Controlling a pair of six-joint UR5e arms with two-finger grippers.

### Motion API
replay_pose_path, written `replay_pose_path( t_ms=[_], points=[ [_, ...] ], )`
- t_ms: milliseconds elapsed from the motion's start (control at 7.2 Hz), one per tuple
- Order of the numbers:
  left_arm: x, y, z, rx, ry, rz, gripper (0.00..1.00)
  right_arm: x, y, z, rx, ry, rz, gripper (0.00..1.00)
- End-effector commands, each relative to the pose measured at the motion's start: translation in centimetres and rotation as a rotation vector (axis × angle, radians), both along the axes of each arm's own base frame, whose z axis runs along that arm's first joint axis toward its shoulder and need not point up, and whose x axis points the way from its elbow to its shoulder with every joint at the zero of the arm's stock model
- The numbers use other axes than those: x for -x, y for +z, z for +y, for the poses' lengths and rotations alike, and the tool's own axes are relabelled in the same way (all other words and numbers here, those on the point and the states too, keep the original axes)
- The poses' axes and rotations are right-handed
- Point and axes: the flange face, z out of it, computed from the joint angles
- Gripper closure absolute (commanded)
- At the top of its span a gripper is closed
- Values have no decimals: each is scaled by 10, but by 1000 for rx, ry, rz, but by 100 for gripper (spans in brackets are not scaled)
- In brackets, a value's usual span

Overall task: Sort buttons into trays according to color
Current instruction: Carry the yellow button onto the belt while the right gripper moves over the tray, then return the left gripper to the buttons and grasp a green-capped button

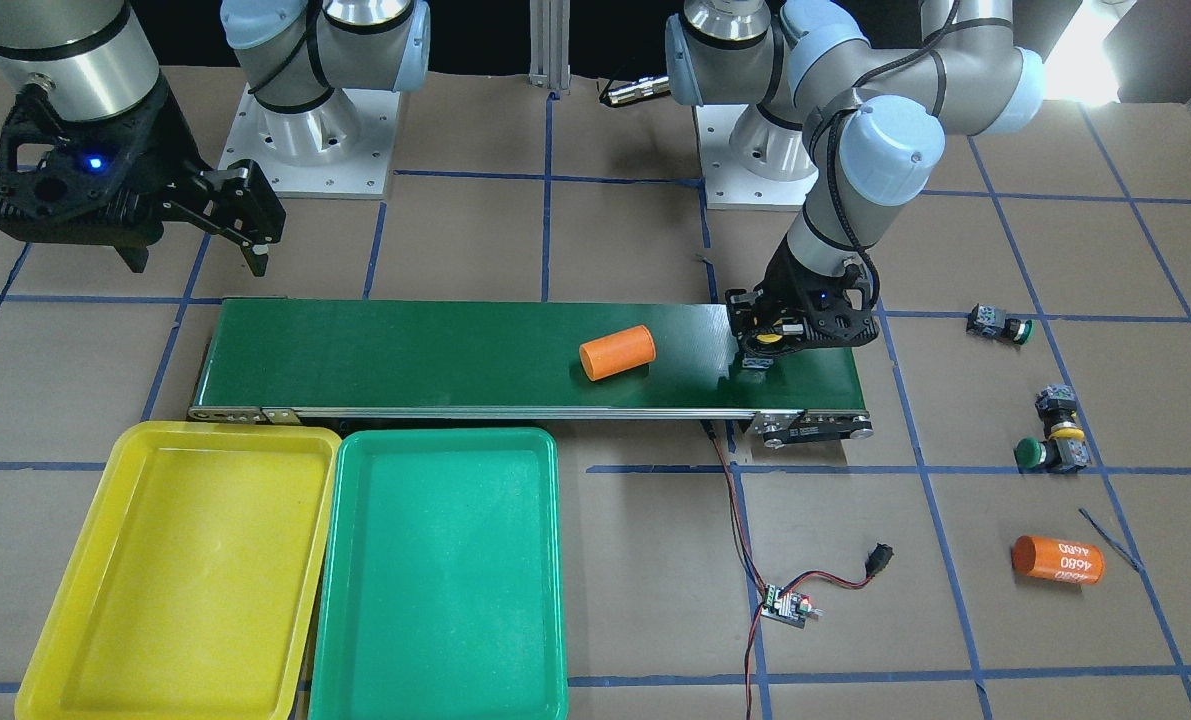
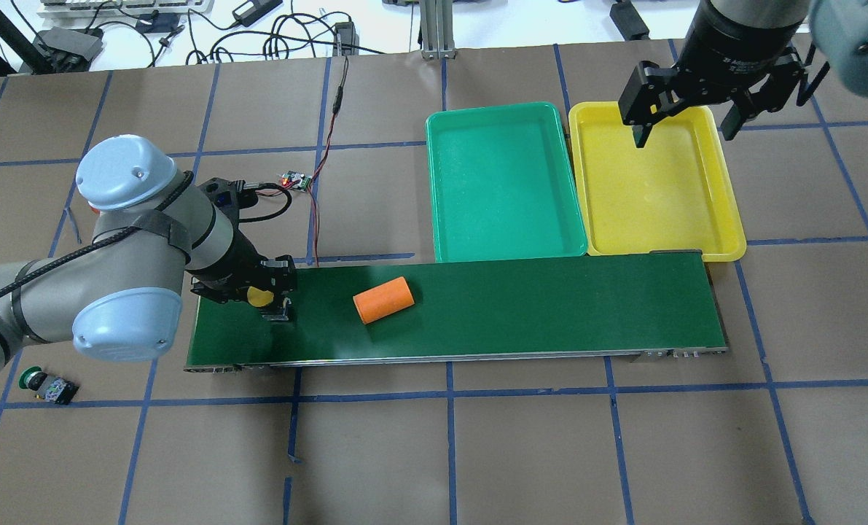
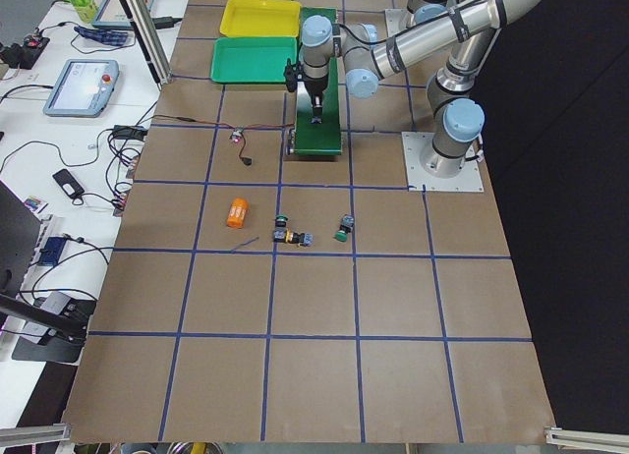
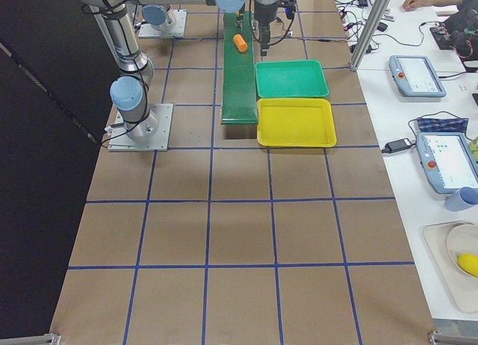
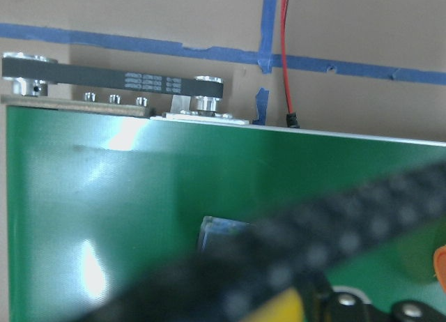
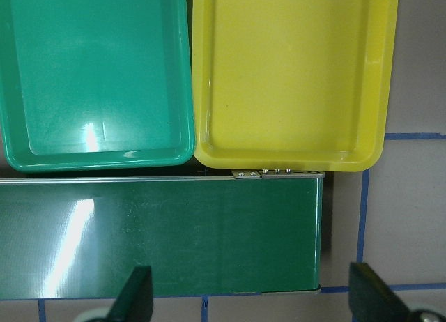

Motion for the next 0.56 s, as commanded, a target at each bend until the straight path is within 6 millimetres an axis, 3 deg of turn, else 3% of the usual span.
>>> replay_pose_path(
  t_ms=[0,139,417],
  points=[
    [-11,43,-18,-18,22,1,0,1,-5,8,15,24,10,0],
    [-43,66,-32,-52,72,5,0,1,-7,16,10,26,11,0],
    [-128,63,-33,-86,49,-36,0,0,-30,28,-33,18,1,0]
  ],
)
